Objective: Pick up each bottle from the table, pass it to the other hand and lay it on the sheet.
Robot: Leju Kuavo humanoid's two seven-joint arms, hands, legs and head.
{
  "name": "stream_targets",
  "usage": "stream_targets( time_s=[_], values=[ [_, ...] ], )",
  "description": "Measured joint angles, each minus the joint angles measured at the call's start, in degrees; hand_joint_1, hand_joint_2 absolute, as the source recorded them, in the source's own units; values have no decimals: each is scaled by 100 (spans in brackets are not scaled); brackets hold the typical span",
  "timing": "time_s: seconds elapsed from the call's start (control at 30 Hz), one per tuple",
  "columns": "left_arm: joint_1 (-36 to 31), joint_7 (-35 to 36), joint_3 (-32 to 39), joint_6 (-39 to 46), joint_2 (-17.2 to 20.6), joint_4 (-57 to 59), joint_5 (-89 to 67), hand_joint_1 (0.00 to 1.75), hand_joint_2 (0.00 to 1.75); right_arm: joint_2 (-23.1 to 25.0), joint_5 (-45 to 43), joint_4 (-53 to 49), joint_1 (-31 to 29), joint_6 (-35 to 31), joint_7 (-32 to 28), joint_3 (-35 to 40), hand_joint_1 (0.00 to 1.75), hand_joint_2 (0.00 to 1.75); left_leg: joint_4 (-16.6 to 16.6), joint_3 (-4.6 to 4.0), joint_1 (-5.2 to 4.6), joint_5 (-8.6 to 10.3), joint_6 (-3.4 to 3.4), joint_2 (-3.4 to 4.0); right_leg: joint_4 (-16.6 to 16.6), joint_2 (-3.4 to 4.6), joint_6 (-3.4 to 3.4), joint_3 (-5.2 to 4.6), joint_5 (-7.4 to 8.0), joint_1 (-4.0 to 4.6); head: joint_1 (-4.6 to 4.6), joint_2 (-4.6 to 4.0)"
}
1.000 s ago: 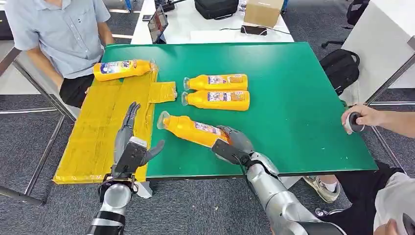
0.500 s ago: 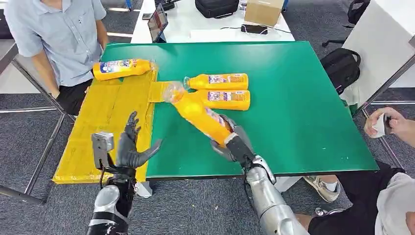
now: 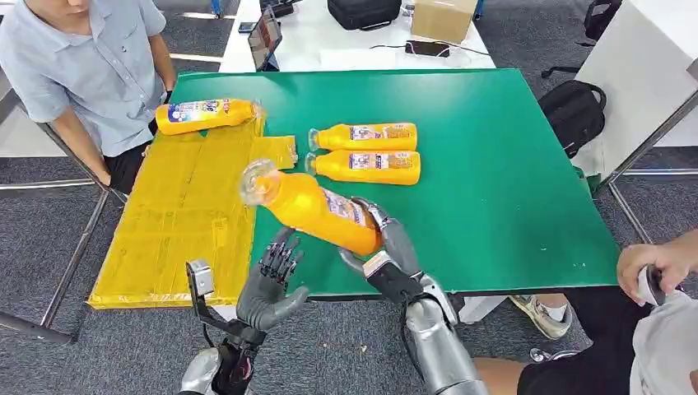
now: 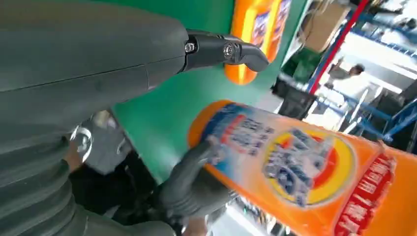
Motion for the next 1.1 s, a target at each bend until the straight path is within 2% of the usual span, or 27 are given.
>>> stream_targets(
  time_s=[0.1,0.23,0.5,0.57,0.7,0.87,1.0,1.1],
  values=[
    [5,-339,-83,748,0,-276,-763,0,175,63,-9,77,68,149,85,321,175,175,0,0,2,0,-1,3,1,1,0,-1,0,2,-4,0],
    [7,-393,-79,1310,0,-646,-1158,0,175,177,37,192,148,258,164,686,175,175,-1,-1,4,0,-1,2,2,1,0,-3,-1,3,-2,0],
    [48,-432,15,1647,-4,-870,-1243,0,175,254,-31,426,128,238,280,1020,175,175,-2,-1,3,1,-1,2,1,1,0,-3,0,-1,0,0],
    [66,-402,33,1567,-9,-887,-1063,0,175,267,-35,487,110,203,280,1053,175,175,-2,-1,3,0,-1,4,1,1,0,-3,0,-2,-2,0],
    [109,-61,77,842,-20,-852,67,0,175,308,-191,667,94,216,205,1206,175,175,-1,-1,3,0,-1,3,1,1,0,-4,0,0,-2,0],
    [117,81,88,484,-20,-784,543,0,175,332,-249,870,96,260,181,1305,175,175,-2,-2,3,0,-1,4,1,1,0,-6,-1,2,-2,0],
    [134,389,109,-176,-17,-684,1514,0,175,334,-361,997,94,326,81,1342,175,175,-2,-1,3,0,-1,4,1,1,0,-5,-1,1,0,0],
    [173,398,103,-363,-9,-653,1568,0,175,332,-485,1108,81,326,-11,1348,175,175,-2,-1,3,0,-1,4,1,1,0,-5,0,0,0,0]
  ],
)
